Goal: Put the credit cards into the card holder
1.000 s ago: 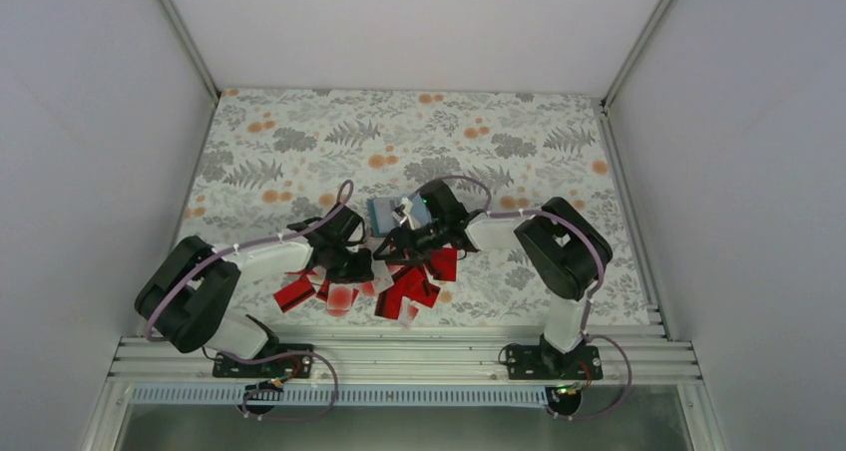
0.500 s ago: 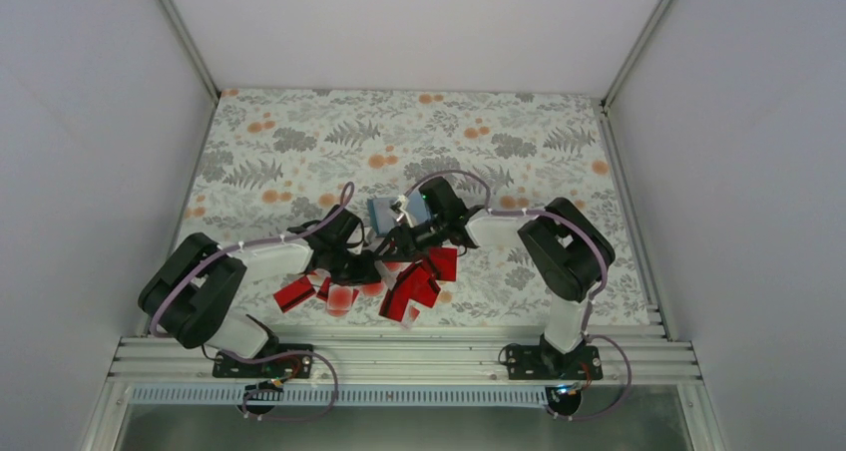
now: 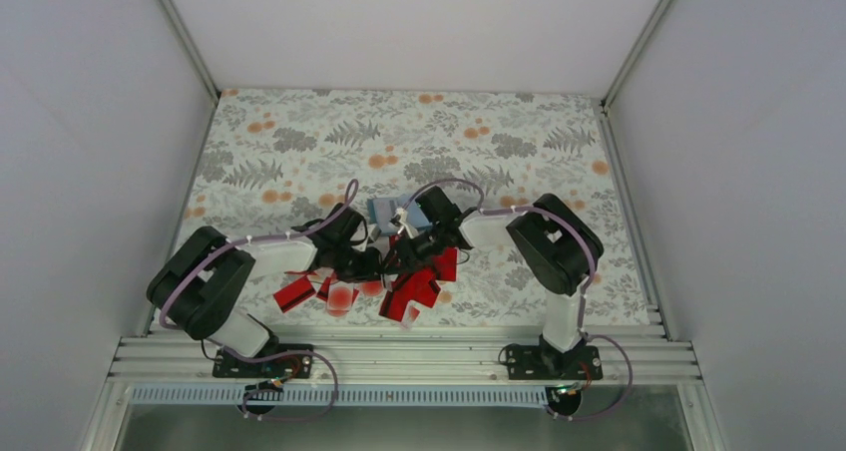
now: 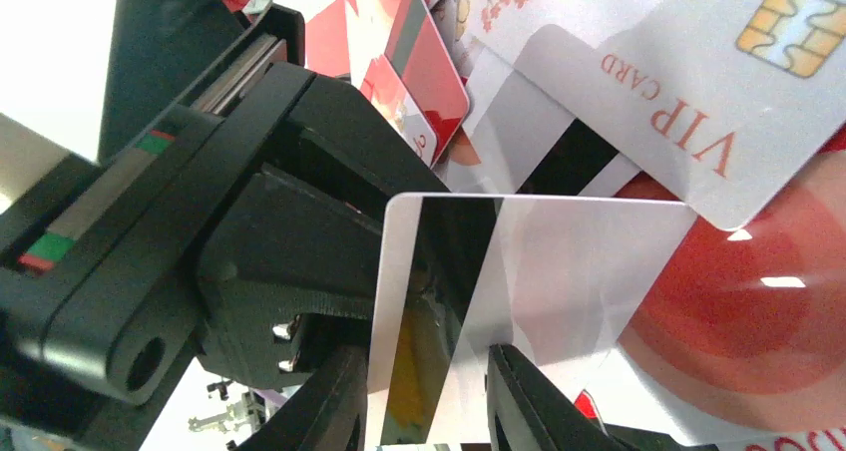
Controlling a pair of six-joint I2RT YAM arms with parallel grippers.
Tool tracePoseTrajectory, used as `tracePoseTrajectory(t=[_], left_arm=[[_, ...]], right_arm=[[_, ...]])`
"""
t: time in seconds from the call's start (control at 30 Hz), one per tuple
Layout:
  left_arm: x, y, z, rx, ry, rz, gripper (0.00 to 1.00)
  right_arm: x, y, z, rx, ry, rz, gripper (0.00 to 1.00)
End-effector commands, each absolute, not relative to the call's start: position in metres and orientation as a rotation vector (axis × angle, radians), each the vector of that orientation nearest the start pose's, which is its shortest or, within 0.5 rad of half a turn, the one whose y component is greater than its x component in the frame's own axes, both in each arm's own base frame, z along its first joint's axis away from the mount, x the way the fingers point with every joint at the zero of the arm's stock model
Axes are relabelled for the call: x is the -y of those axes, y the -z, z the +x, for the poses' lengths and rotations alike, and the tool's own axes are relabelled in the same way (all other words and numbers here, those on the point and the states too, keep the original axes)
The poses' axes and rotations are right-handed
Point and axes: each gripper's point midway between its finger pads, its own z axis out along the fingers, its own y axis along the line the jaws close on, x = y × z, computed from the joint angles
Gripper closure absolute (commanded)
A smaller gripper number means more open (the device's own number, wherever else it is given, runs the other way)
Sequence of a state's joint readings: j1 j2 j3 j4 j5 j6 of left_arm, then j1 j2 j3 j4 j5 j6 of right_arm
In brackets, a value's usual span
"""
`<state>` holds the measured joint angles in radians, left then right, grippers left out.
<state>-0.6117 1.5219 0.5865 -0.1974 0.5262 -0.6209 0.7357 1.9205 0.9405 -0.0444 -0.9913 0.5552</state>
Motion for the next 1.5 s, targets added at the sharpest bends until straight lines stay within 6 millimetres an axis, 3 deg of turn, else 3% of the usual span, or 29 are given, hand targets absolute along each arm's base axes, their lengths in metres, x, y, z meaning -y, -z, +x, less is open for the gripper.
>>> tracePoseTrajectory(t=[0.0, 0.2, 0.57, 0.83, 1.13, 1.47], left_arm=[[0.218, 0.014, 0.187, -3.003, 0.822, 0.109, 0.93], [0.221, 0.002, 0.196, -2.989, 0.796, 0.103, 0.93], [0.241, -0.023, 0.210, -2.919, 0.899, 0.118, 0.93], [0.254, -0.030, 0.208, -2.879, 1.037, 0.100, 0.91], [0.260, -0.035, 0.204, -2.812, 1.185, 0.078, 0.70], [0.258, -0.048, 0.206, -2.704, 1.282, 0.043, 0.66]], right_arm=[[-0.357, -0.036, 0.195, -2.818, -1.495, -0.713, 0.69], [-0.354, -0.048, 0.194, -2.804, -1.467, -0.744, 0.46], [-0.347, -0.062, 0.193, -2.747, -1.613, -0.725, 0.35], [-0.337, -0.040, 0.194, -2.795, -1.614, -0.688, 0.36], [-0.323, -0.021, 0.194, -2.824, -1.635, -0.619, 0.45], [-0.314, -0.006, 0.191, -2.852, -1.648, -0.589, 0.55]])
